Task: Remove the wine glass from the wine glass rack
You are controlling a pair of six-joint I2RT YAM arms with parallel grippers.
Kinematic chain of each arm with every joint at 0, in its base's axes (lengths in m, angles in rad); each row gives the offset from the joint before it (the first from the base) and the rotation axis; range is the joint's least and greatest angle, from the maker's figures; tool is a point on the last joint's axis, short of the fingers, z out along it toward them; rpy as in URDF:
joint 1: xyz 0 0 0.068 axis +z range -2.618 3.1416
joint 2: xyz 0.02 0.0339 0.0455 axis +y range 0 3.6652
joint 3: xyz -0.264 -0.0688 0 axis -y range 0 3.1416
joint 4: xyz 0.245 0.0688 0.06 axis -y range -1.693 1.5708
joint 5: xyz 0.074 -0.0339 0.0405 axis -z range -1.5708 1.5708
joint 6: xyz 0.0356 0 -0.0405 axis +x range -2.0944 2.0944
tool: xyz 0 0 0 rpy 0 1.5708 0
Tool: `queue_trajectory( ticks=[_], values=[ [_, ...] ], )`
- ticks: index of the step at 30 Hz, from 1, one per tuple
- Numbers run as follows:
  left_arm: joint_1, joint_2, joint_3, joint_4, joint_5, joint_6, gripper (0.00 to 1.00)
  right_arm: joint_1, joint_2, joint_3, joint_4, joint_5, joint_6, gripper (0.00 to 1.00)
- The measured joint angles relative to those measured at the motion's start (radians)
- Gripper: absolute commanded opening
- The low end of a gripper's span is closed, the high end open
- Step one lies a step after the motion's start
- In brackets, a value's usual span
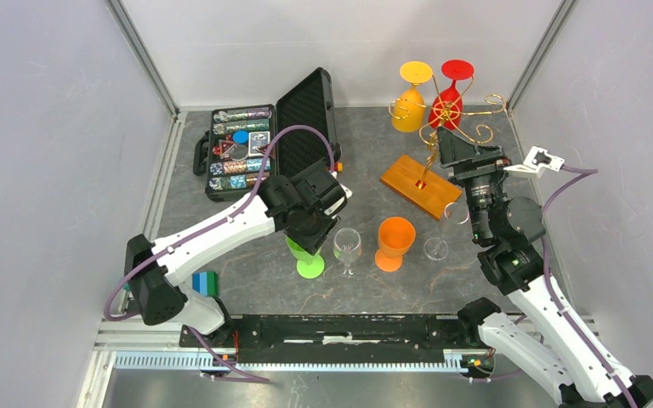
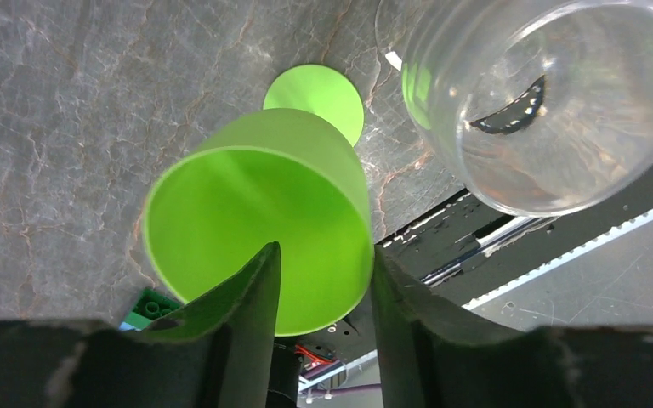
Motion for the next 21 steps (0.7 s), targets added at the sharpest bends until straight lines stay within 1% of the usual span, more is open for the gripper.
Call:
queue_trajectory(
  ticks=[4,7,10,12,13,18,21],
  values=[
    [0.000,-0.034,0.021,0.004,0.010,0.032,0.68,0.000,0.000,0.000,-0.002,0.000,-0.012,0.85],
    [0.000,-0.102,0.028,0.008,0.018,0.058,0.76,0.000,0.001,0.007,-0.007,0.000,-0.041,0.90],
    [0.000,-0.190,0.038,0.018,0.018,0.082,0.89,0.000,0.009,0.035,-0.018,0.003,-0.099,0.96],
    [0.000,-0.244,0.038,0.046,0.006,0.091,0.98,0.000,0.026,0.072,-0.027,0.007,-0.153,0.98],
    [0.000,-0.273,0.037,0.068,0.000,0.094,1.00,0.000,0.035,0.093,-0.033,0.007,-0.180,0.98],
    [0.000,-0.419,-0.039,0.249,-0.053,0.103,1.00,0.000,0.124,0.272,-0.109,0.007,-0.351,0.98],
    [0.000,-0.471,-0.093,0.344,-0.085,0.109,1.00,-0.014,0.204,0.422,-0.186,0.006,-0.442,0.98]
  ],
)
